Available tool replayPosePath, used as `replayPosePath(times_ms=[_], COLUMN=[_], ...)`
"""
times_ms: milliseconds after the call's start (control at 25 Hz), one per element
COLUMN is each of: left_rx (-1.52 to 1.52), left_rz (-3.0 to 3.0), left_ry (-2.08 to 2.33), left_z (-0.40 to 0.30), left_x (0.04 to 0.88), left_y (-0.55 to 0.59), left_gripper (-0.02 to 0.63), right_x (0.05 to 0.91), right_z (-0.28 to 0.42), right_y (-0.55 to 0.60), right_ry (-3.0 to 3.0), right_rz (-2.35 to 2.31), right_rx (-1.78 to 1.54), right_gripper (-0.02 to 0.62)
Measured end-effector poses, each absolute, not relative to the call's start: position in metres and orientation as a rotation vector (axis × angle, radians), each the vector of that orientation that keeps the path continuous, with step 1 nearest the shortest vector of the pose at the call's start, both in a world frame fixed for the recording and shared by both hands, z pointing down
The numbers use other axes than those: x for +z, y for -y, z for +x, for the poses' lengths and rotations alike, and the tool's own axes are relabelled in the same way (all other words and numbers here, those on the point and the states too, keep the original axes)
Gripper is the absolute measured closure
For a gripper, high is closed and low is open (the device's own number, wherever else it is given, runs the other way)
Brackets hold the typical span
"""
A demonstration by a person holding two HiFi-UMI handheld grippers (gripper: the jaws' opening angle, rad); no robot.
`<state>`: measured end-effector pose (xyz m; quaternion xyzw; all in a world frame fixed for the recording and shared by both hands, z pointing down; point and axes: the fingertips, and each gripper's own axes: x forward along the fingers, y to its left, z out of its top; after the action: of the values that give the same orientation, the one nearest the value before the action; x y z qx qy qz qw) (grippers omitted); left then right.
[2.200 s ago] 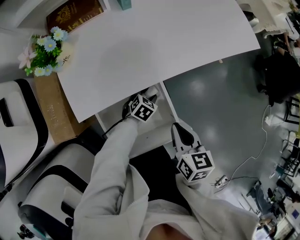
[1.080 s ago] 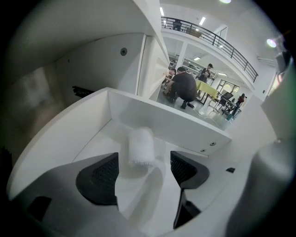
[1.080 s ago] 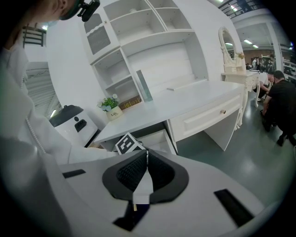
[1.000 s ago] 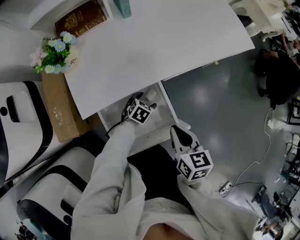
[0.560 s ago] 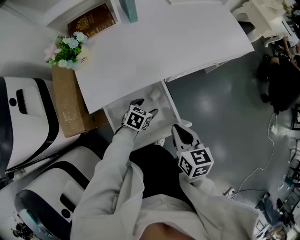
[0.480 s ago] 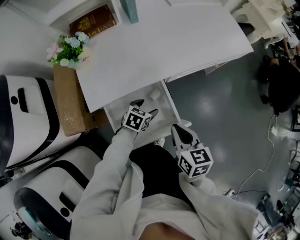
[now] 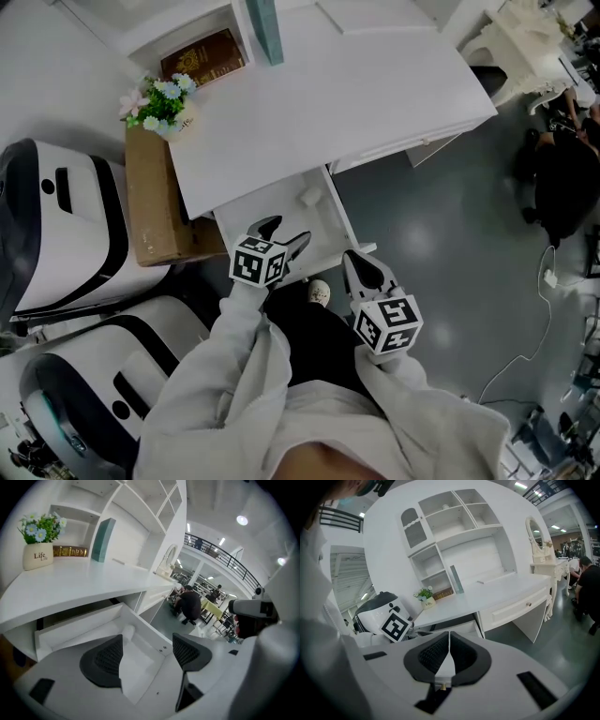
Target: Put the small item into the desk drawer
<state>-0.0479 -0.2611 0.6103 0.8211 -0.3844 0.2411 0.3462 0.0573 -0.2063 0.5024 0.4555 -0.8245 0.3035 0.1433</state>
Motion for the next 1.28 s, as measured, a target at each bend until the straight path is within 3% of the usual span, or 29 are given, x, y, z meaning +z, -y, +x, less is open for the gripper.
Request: replayPosePath(times_ms=[400,680,840,1080,1280], left_rx=[0.288,0.259,0.278,0.290,0.284], left_rz=[2.282,2.386,2.407,2.420,2.449], left_ry=[1.200,1.442,1.509,1.579,1.610], left_z=[-0.068,-0.097,-0.108,-0.126,-0.139], left_x=[0.546,0.526,0.520,0.515,0.508], left_y=[0.247,0.250,0.245,0.232,0.222], left_gripper=[0.267,0.465,0.543,0.589,0.591], right_x=[0.486,0.477,0.472,0.465,0.461], right_z=[0.056,0.049,0.048,0.043,0.036], right_y=[0.190,0.185,0.182,0.181,0.179], right_ry=[2.448,2.483,2.495,2.514,2.531], right_rz=[1.283,1.254,1.251,1.246,1.221], right_rx=[0.841,0.798,0.783,0.755,0.731], right_gripper=[0.561,0.561,0.561,0.561,0.561])
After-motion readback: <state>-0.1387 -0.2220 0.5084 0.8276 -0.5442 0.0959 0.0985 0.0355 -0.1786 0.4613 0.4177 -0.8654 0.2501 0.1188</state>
